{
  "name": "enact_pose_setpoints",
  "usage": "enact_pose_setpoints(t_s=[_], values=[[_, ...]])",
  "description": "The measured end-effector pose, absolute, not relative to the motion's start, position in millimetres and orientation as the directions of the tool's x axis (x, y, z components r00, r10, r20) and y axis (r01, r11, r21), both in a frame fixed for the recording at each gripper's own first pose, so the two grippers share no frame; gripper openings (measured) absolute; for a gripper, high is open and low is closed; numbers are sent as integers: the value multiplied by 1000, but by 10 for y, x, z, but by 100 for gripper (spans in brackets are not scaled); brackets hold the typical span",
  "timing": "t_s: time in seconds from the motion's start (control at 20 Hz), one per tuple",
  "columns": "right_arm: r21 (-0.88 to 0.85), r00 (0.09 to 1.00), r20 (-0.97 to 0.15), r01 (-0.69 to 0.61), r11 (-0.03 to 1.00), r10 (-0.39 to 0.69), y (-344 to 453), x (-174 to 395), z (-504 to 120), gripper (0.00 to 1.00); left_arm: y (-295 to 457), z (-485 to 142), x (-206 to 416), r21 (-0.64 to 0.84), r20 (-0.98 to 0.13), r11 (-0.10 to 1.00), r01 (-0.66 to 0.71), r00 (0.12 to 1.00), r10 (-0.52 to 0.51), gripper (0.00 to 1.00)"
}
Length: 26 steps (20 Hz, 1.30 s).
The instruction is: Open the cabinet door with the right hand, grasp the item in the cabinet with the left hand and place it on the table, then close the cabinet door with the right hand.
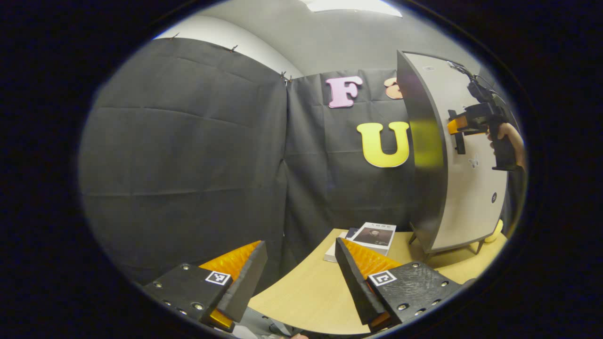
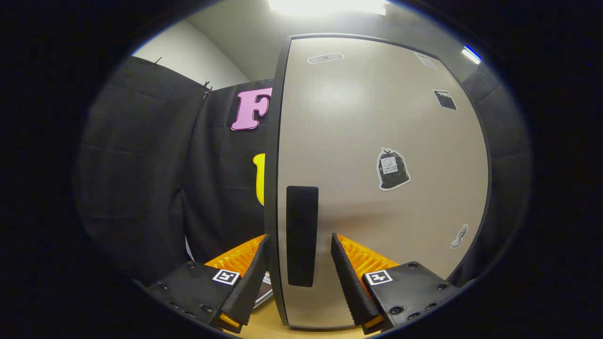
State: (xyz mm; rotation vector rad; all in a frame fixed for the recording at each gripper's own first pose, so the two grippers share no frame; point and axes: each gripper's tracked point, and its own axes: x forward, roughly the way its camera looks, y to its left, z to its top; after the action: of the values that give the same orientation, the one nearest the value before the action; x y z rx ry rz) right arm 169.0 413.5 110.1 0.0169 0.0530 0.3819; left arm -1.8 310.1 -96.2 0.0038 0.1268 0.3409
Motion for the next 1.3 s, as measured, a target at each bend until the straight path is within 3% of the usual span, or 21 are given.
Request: enact_pose_setpoints(t_s=[0.1,0.15,0.25,0.3,0.35,0.45,0.5,0.6,1.3], values=[[16,929,-84,-360,933,360,4174,1723,1032,80,3134,-984,-31,22,-130,942,-336,933,336,88],[11,935,-91,-343,939,342,4160,1746,1026,67,3148,-988,-19,20,-131,941,-338,932,337,88],[12,937,-107,-332,943,332,4169,1778,983,51,3158,-997,-35,15,-131,940,-340,931,339,88],[10,941,-120,-317,948,316,4147,1812,946,49,3166,-997,-63,12,-130,940,-341,932,339,88],[29,940,-114,-320,947,322,4137,1764,993,38,3164,-976,-60,10,-129,941,-340,932,338,88],[33,936,-134,-323,946,325,4145,1779,977,28,3167,-960,-67,7,-125,941,-338,933,337,88],[45,936,-144,-320,946,323,4140,1808,951,27,3146,-953,-70,5,-123,941,-337,934,335,88],[56,929,-146,-337,940,341,4150,1767,974,11,3110,-918,-72,2,-114,943,-333,937,331,88],[119,817,-171,-538,834,551,4037,1583,961,11,2273,-566,65,15,-58,971,-237,970,237,88]])
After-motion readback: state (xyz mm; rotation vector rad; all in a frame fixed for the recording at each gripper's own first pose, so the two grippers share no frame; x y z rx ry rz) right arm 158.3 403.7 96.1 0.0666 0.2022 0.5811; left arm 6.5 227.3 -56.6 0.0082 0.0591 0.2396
